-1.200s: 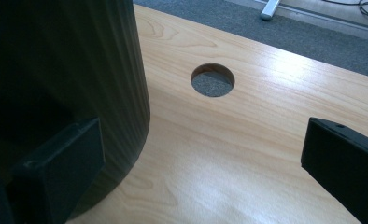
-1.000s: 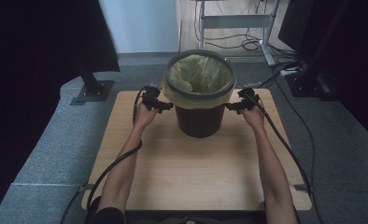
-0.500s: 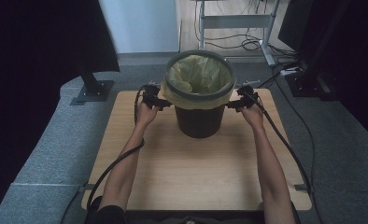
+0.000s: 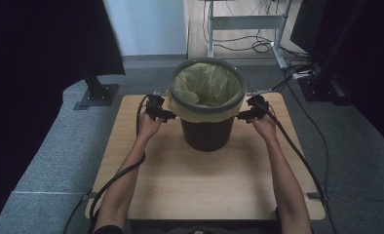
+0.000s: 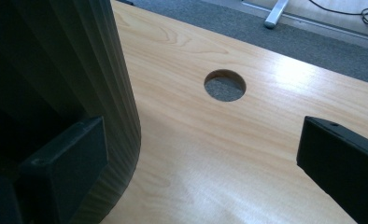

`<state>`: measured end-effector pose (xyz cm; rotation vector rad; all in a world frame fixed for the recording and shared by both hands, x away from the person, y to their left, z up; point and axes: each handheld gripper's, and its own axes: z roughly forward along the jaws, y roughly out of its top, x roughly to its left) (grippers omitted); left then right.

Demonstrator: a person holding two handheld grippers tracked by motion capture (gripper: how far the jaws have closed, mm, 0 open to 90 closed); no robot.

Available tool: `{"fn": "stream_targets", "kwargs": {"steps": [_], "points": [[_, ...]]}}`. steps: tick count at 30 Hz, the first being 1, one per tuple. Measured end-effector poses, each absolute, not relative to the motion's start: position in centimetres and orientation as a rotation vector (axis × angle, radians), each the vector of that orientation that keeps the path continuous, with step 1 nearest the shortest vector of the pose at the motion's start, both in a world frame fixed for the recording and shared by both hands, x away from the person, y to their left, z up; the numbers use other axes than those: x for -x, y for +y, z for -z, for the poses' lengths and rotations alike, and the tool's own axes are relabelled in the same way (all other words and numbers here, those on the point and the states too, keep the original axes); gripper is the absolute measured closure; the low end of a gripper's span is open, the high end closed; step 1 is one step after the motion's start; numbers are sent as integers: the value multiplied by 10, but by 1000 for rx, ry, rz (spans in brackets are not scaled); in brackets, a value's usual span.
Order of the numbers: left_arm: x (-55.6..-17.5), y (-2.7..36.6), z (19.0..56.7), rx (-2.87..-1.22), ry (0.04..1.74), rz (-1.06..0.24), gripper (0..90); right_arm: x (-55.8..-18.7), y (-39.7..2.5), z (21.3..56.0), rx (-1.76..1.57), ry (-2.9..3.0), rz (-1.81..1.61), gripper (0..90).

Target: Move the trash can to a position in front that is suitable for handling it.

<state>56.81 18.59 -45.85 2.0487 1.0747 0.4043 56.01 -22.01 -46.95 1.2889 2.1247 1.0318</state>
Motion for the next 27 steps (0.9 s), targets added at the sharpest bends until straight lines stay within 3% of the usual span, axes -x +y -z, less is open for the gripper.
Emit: {"fn": "stream_targets", "kwargs": {"steps": [27], "points": [[-465, 191, 458, -2111, 926, -408, 2, -464, -223, 472, -1225, 2157, -1087, 25]]}}
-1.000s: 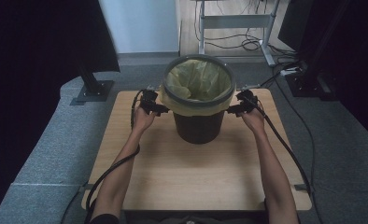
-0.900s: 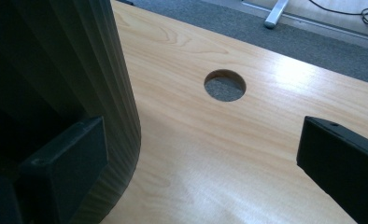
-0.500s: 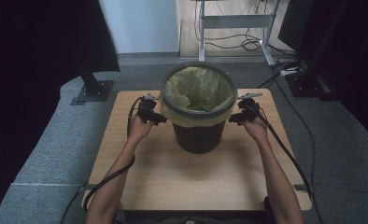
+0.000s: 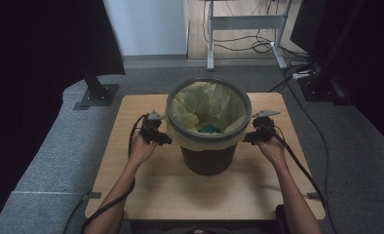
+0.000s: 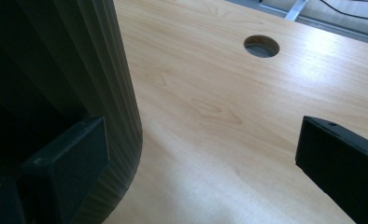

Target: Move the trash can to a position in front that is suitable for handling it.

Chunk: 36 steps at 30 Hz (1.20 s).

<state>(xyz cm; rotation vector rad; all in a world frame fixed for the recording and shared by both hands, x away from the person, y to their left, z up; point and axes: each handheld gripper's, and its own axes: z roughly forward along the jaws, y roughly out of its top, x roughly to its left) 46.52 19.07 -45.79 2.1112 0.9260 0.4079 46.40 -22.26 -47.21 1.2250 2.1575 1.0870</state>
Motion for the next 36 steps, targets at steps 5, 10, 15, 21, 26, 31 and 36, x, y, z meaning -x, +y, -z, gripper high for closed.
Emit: {"fn": "stream_targets", "kwargs": {"steps": [5, 10, 15, 21, 26, 31, 36], "points": [[-444, 193, 456, -2144, 907, -437, 0, -446, -220, 473, -1205, 2163, -1099, 28], [-426, 197, 453, -2188, 884, -485, 0, -429, -216, 472, -1175, 2167, -1091, 34], [-410, 200, 455, -2159, 898, -483, 0, -415, -212, 472, -1164, 2168, -1092, 37], [-398, 205, 459, -2104, 945, -467, 0, -407, -207, 472, -1164, 2177, -1095, 47], [-397, 209, 463, -2093, 948, -437, 0, -404, -206, 469, -1147, 2196, -1075, 22], [-393, 219, 463, -2106, 949, -447, 0, -397, -210, 465, -1136, 2213, -1083, 0], [-387, 235, 467, -2135, 961, -472, 0, -387, -218, 463, -1122, 2208, -1063, 0]]}}
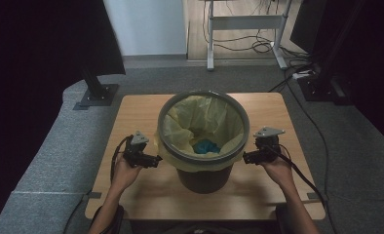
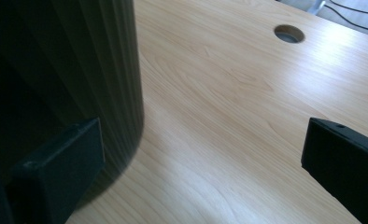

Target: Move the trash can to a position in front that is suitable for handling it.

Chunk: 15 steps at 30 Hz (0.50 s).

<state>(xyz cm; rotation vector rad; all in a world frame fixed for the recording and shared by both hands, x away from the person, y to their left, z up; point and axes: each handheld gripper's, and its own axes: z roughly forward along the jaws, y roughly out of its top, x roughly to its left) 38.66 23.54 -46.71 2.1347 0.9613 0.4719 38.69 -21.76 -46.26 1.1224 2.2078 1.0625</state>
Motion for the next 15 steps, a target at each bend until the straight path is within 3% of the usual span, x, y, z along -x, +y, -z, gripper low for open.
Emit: {"fn": "stream_targets", "kwargs": {"steps": [15], "points": [[-378, 272, 501, -2127, 1083, -440, 0, -364, -272, 491, -1268, 2125, -984, 0]]}}
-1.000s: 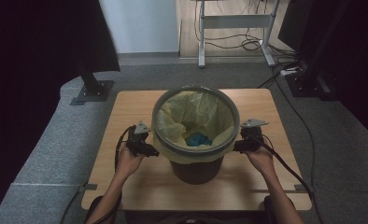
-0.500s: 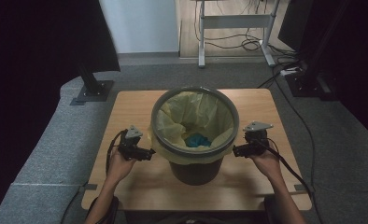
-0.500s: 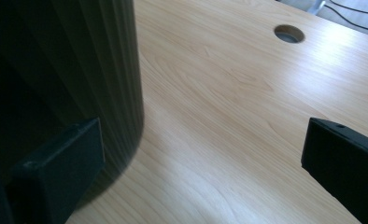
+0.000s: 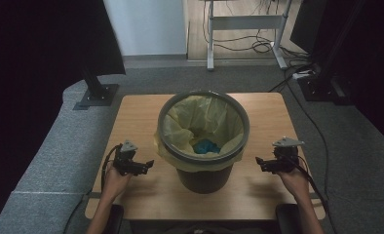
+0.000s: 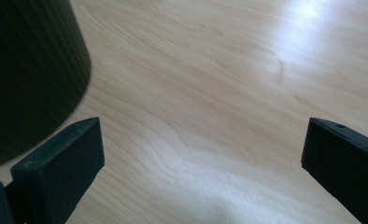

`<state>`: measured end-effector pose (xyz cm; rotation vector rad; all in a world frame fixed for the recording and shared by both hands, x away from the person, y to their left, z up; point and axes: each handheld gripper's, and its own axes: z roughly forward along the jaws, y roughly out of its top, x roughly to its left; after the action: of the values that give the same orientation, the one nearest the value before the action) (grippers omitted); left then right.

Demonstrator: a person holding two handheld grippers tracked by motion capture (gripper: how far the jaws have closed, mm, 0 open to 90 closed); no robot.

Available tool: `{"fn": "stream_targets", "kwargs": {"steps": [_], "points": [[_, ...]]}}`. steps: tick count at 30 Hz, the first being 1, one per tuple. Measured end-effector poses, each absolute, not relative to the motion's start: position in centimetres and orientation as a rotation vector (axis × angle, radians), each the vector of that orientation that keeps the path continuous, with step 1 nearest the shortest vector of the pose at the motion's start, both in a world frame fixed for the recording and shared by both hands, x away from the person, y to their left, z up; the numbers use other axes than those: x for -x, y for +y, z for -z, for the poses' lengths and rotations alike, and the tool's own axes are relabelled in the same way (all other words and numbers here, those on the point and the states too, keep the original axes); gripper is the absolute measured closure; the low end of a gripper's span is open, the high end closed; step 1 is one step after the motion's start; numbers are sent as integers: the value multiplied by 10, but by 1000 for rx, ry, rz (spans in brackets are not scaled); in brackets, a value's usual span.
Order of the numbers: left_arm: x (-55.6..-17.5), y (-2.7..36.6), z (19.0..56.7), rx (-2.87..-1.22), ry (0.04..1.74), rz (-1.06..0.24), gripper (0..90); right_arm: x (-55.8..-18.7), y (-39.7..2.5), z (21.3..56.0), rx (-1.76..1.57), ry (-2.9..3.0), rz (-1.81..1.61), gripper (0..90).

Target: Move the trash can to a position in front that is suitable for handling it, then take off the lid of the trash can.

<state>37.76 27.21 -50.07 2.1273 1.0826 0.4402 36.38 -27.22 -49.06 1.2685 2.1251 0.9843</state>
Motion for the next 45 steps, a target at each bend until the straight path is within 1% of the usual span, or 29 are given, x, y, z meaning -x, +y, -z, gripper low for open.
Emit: {"fn": "stream_targets", "kwargs": {"steps": [8, 20, 23, 26, 33, 37, 45], "points": [[-375, 286, 524, -2136, 1144, -414, 0, -353, -291, 511, -1359, 2084, -934, 0], [-378, 287, 544, -2189, 1184, -371, 0, -351, -301, 547, -1421, 2114, -859, 0], [-378, 286, 547, -2195, 1165, -405, 0, -351, -303, 552, -1434, 2120, -862, 0], [-379, 286, 547, -2193, 1168, -407, 0, -350, -302, 557, -1407, 2135, -893, 0], [-379, 286, 547, -2185, 1186, -413, 0, -351, -303, 558, -1395, 2151, -912, 0], [-381, 280, 547, -2156, 1251, -438, 0, -351, -303, 558, -1395, 2151, -912, 0], [-383, 282, 545, -2194, 1220, -410, 0, -351, -303, 558, -1395, 2151, -912, 0]]}}
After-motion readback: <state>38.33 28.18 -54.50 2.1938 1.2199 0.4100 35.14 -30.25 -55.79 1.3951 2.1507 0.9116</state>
